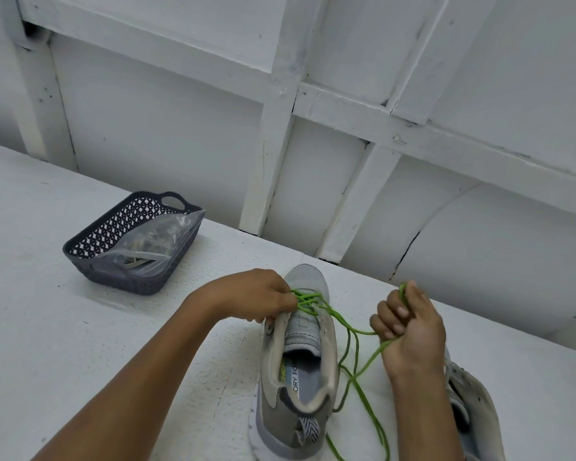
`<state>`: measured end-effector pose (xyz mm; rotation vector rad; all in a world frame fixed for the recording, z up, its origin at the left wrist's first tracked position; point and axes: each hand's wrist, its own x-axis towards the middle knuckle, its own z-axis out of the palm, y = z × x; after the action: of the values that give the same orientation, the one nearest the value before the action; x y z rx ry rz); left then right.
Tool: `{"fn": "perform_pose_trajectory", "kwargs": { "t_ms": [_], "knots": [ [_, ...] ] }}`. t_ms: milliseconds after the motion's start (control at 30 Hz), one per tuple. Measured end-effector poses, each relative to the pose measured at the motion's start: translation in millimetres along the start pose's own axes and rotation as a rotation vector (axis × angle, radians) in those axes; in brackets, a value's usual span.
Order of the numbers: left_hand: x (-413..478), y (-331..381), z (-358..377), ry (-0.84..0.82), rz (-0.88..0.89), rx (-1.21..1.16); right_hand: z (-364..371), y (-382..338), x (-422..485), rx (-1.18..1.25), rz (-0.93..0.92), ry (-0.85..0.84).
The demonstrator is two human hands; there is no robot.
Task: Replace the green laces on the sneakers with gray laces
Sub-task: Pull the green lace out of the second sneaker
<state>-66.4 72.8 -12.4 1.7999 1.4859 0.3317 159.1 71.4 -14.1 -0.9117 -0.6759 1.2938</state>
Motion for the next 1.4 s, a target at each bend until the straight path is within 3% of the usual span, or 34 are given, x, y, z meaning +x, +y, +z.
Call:
{"fn": "perform_pose_trajectory", "kwargs": {
  "t_ms": [100,200,333,400,533,800,1000,1100,1200,1267,1400],
  "knots": [
    [1,-1,0,0.017,0.007,0.008,-7,-8,1,-0.418,-0.064,0.023],
    [3,0,5,0.118,0.055,0.044,-11,-5,-3,-0.895,-0.089,-0.086],
    [7,8,15,0.288,0.196,0.114,-6,8,-11,-1.151,-0.030,-0.254],
    [10,12,25,0.296,0.238,0.231,-3,15,-14,-1.225,-0.005,-0.299],
    [12,15,39,0.238,0.221,0.372,-3,19,-17,-1.236,-0.018,-0.295],
    [13,15,38,0.403,0.253,0.334,-1,13,-16,-1.210,-0.044,-0.322],
    [15,5,22,0.654,0.011,0.252,-3,15,-14,-1.204,-0.025,-0.318],
    [14,5,21,0.627,0.021,0.225,-2,15,-14,-1.212,-0.037,-0.325],
    [10,12,23,0.567,0.171,0.205,0,15,-15,-1.249,-0.061,-0.351],
    [7,20,28,0.490,0.228,0.317,2,14,-15,-1.261,-0.074,-0.364],
    [7,28,43,0.397,0.154,0.583,3,14,-14,-1.257,-0.075,-0.375]
  ]
}}
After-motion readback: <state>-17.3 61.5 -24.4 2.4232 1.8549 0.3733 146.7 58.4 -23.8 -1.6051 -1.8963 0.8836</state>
